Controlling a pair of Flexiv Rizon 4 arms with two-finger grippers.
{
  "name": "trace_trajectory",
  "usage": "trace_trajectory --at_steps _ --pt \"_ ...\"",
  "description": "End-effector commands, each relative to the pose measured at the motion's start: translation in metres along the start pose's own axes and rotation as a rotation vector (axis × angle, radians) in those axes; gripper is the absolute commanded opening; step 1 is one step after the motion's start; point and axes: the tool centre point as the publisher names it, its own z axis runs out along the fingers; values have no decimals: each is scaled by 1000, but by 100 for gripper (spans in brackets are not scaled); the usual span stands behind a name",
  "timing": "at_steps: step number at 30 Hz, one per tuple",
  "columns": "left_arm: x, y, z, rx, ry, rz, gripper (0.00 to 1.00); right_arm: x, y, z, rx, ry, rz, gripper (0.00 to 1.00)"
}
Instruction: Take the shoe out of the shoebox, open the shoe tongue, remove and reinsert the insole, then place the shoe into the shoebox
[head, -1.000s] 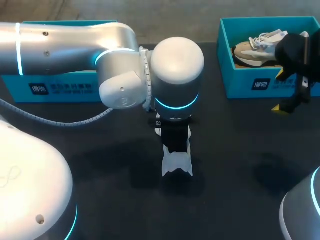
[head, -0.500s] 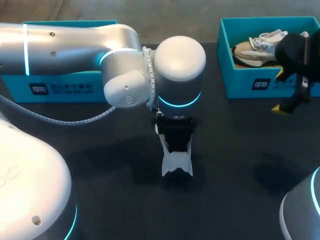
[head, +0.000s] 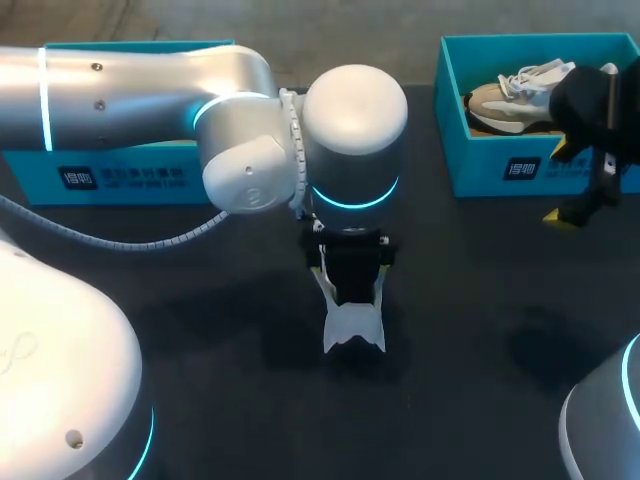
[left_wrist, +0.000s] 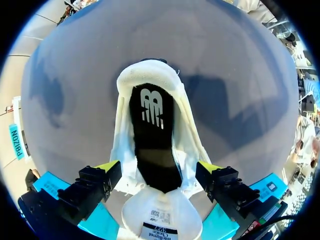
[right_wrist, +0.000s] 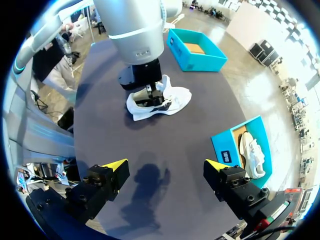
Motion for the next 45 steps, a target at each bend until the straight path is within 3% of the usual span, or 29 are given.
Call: trace_trajectory --at_steps 1,22,39,42,45 --pt "3 7 -7 1 -1 6 100 -2 1 1 4 4 0 100" --pt "9 50 -60 -86 1 21 100 -2 1 1 4 4 0 100" --pt "22 111 -83 -150 19 3 100 -2 1 1 4 4 0 100" --pt "22 120 -83 -151 23 5 93 -2 1 1 4 4 0 100" --pt "19 127 -82 -148 27 8 67 -2 1 1 4 4 0 100"
